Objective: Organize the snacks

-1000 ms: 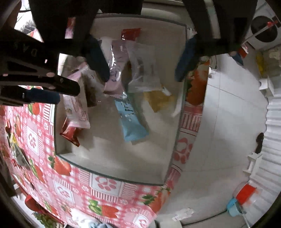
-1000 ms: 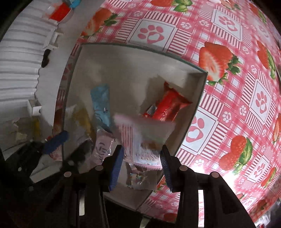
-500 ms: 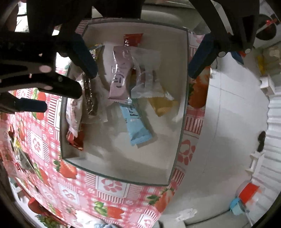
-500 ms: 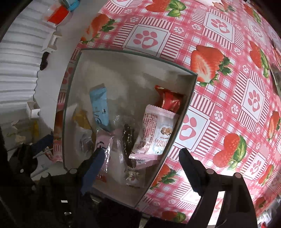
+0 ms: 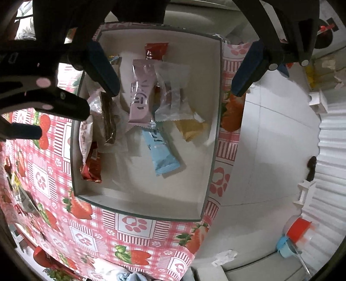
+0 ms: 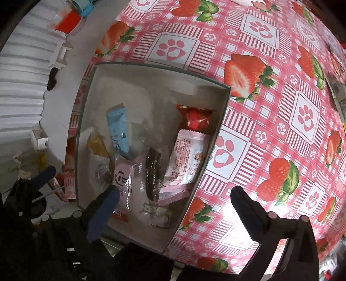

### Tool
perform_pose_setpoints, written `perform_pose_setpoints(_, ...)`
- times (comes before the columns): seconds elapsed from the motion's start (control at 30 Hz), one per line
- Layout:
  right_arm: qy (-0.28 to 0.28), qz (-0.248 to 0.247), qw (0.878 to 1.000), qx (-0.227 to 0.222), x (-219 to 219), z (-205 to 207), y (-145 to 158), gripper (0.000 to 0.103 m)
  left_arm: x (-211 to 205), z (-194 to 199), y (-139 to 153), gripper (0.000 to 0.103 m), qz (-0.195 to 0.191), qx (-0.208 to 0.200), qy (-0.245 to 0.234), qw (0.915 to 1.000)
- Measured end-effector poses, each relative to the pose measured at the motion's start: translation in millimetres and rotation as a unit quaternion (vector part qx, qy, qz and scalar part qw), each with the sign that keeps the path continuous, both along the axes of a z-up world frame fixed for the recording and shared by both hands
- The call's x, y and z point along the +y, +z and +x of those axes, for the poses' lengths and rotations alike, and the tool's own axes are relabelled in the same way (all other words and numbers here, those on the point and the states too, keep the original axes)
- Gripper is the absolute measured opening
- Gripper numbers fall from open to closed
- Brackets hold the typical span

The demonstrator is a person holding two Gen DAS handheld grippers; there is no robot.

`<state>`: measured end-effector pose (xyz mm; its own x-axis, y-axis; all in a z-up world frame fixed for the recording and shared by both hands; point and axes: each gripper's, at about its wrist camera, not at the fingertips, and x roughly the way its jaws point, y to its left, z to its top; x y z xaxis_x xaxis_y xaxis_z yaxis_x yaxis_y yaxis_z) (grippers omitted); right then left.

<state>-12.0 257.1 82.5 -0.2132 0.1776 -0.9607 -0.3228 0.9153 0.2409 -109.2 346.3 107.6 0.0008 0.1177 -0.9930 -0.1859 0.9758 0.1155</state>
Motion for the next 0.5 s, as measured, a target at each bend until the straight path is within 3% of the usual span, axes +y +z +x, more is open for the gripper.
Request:
perform_pose_setpoints(0.37, 0.0, 0.009, 1.0, -0.006, -12.1, -4.5, 9.5, 0.103, -2.0, 3.7, -1.2, 0.103, 0.006, 0.008, 0.012, 0.9999)
perform_pose_setpoints(0.5, -0.001, 0.013, 1.0, -0.01, -19.9, -4.6, 13.8, 0.103, -7.0, 6.5, 4.1, 0.103, 0.009, -0.012, 0.003, 0.9999)
